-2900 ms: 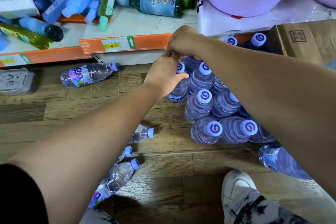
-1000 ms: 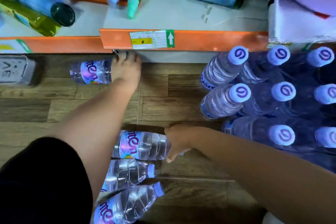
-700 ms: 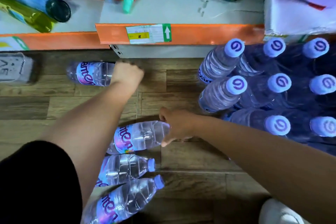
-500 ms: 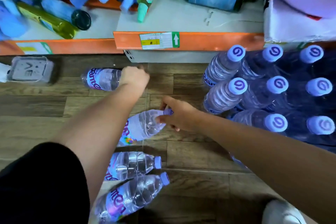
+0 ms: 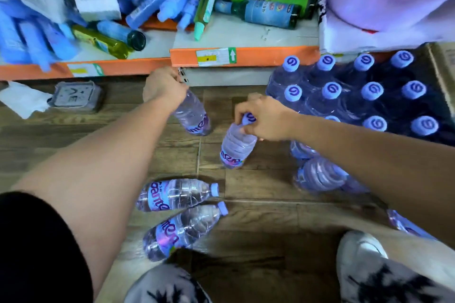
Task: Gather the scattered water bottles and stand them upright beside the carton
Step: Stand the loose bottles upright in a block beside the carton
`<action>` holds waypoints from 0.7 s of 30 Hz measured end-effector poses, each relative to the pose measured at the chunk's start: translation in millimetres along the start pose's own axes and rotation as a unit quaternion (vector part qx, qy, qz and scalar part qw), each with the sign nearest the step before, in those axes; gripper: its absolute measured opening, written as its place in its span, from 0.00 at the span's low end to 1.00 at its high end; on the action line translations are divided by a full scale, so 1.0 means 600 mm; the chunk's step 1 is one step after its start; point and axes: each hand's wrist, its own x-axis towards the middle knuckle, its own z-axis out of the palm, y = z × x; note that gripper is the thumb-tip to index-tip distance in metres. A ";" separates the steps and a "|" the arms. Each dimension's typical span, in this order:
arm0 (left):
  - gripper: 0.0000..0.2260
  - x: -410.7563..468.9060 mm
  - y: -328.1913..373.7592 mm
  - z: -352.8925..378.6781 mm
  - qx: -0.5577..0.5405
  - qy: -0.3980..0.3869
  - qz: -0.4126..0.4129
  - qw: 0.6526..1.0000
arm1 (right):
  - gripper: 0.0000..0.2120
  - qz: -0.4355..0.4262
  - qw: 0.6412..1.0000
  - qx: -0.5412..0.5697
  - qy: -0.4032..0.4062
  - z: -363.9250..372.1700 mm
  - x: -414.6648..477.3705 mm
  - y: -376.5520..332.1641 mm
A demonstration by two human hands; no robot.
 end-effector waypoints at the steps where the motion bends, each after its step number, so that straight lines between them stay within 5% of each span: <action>1: 0.02 -0.015 0.005 0.004 -0.028 -0.023 -0.011 0.999 | 0.08 0.007 1.000 -0.010 0.000 -0.007 -0.013 0.004; 6: 0.09 -0.105 0.048 0.036 0.028 -0.139 0.042 0.989 | 0.10 0.028 0.998 -0.040 -0.044 -0.040 -0.071 0.019; 16: 0.13 -0.237 0.081 0.044 0.188 -0.186 0.203 0.943 | 0.14 0.059 0.994 -0.075 -0.052 -0.049 -0.131 0.039; 21: 0.12 -0.282 0.109 0.050 0.306 -0.201 0.270 0.891 | 0.15 0.073 0.991 -0.104 -0.050 -0.050 -0.125 0.037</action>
